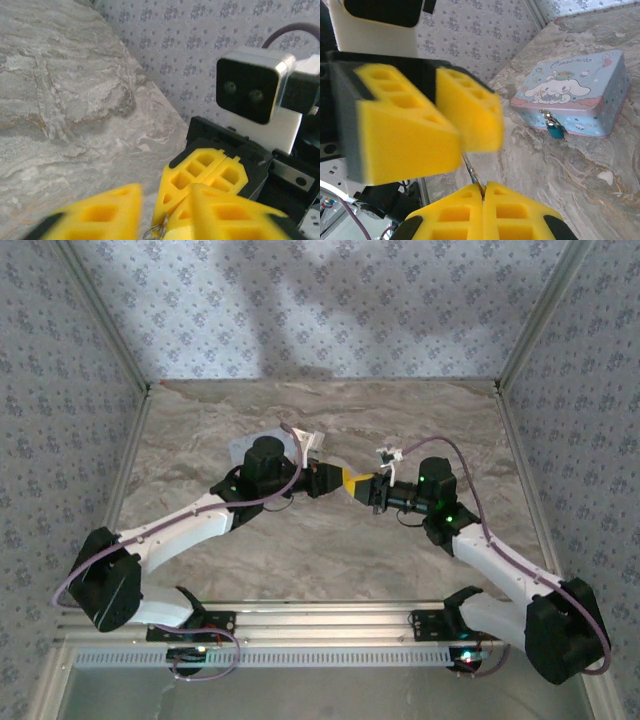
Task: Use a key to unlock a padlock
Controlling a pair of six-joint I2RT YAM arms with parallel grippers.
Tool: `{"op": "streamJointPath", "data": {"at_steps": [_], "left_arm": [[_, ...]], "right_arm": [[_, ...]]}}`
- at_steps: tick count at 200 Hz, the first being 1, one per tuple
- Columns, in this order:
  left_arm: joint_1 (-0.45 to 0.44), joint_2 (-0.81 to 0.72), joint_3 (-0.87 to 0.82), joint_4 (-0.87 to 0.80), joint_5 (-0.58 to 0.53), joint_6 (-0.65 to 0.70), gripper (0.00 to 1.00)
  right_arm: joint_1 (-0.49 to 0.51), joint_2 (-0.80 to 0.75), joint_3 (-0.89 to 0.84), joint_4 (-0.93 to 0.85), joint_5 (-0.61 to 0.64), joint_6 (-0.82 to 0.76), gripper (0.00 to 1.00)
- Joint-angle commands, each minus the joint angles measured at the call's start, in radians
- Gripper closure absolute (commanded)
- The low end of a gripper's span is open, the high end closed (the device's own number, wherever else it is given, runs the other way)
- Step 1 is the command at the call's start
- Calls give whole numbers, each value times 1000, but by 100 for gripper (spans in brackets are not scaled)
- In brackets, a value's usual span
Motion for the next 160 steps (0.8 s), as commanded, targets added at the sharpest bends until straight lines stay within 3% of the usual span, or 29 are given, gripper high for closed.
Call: {"op": "streamJointPath", "data": {"at_steps": [1,22,52,108,160], "left_arm": [[-4,-41,47,-31,-32,18,49],[5,-66,55,-80,-98,31,20],[30,-117,53,-154,-217,52,3],[140,-178,124,-410,-360,127,2],[213,-88,248,-626,-490,200,2]], "right_arm": [[-6,-24,22,-49,29,-30,100],[-12,-32,24,-80,53,-39,100],[-31,-50,11,-122,89,-42,100],[-73,-123,-21,-207,166,-63,100],[-81,-182,-60,-240,222,-39,100]]}}
